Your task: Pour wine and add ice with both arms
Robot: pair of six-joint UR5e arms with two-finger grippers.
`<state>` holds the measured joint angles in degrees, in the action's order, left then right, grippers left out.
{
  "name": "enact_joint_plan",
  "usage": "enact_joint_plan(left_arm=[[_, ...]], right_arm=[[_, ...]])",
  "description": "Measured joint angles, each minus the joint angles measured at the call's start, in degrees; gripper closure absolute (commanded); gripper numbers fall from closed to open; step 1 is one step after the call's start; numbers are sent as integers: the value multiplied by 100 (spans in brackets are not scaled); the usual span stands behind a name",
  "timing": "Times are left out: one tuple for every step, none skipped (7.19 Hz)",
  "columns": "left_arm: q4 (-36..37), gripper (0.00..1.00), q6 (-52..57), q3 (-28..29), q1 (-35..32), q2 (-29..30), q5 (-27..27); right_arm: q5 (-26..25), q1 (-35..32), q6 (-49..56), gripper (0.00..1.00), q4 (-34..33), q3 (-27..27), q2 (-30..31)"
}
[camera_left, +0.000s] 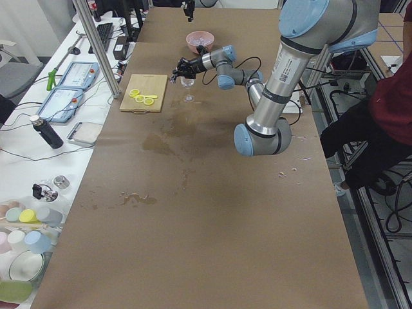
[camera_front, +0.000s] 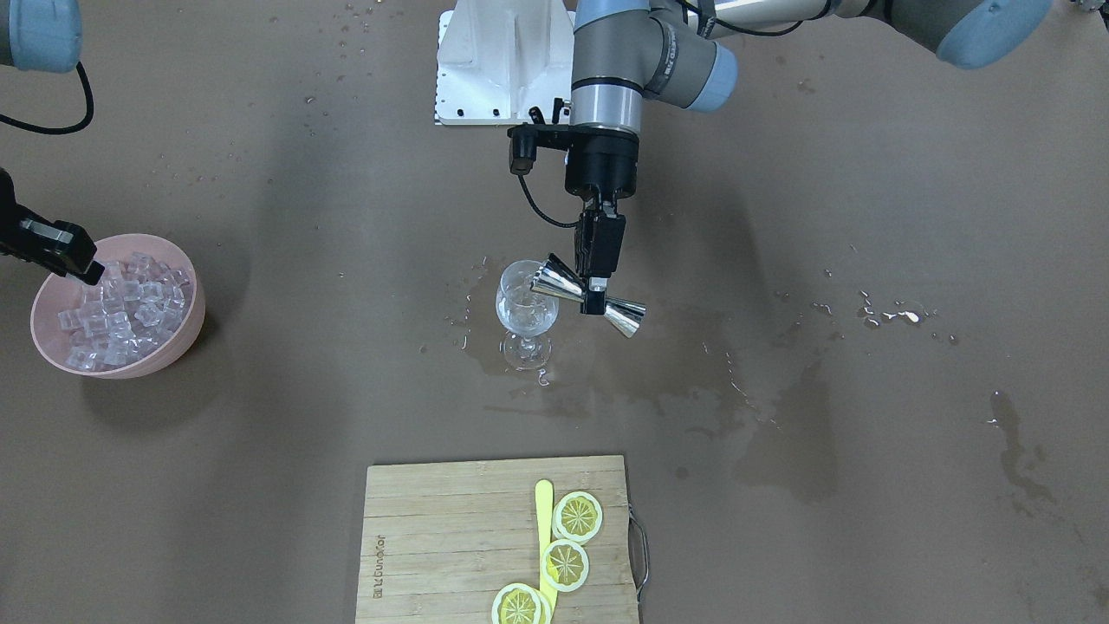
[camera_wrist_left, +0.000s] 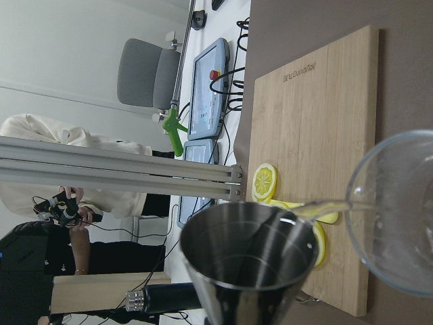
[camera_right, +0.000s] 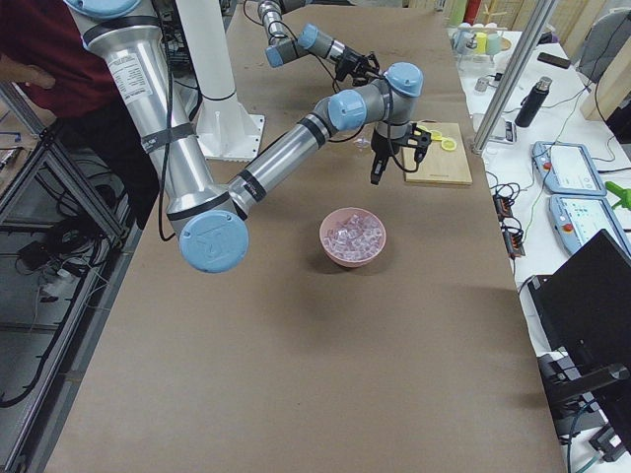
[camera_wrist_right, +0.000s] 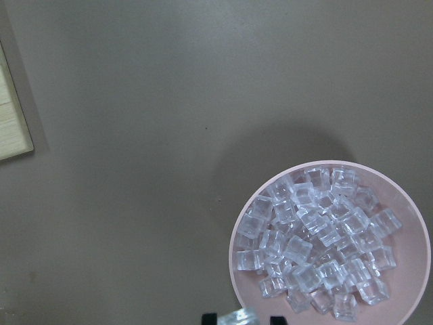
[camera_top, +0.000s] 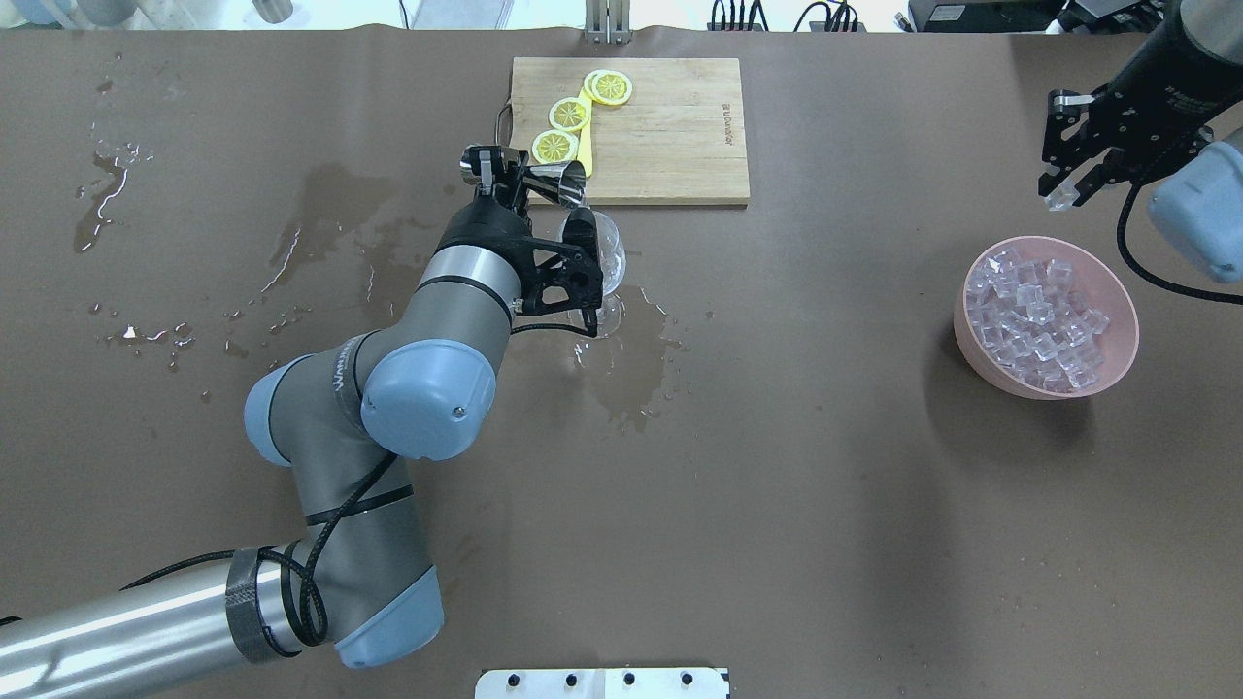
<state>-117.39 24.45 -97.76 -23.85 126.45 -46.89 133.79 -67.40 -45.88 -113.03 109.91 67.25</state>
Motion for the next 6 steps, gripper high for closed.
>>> enact_joint_plan(left_arm=[[3,100,136,-3,0,7,14],[3,100,288,-12,-2,7,19],[0,100,418,-21,-4,6,21],[-2,100,518,-27,-5,4,24],[-3,100,651,-27,-5,4,63],[-3,100,842,-21,-6,3,155]], right_arm=[[4,4,0,85,-31,2,-33],[6,14,-2,85,-92,9,-86],[6,30,-4,85,-188,19,-153],[7,51,-4,85,-283,31,-218],[11,67,-6,85,-338,33,-263],[18,76,-8,85,-392,32,-314]])
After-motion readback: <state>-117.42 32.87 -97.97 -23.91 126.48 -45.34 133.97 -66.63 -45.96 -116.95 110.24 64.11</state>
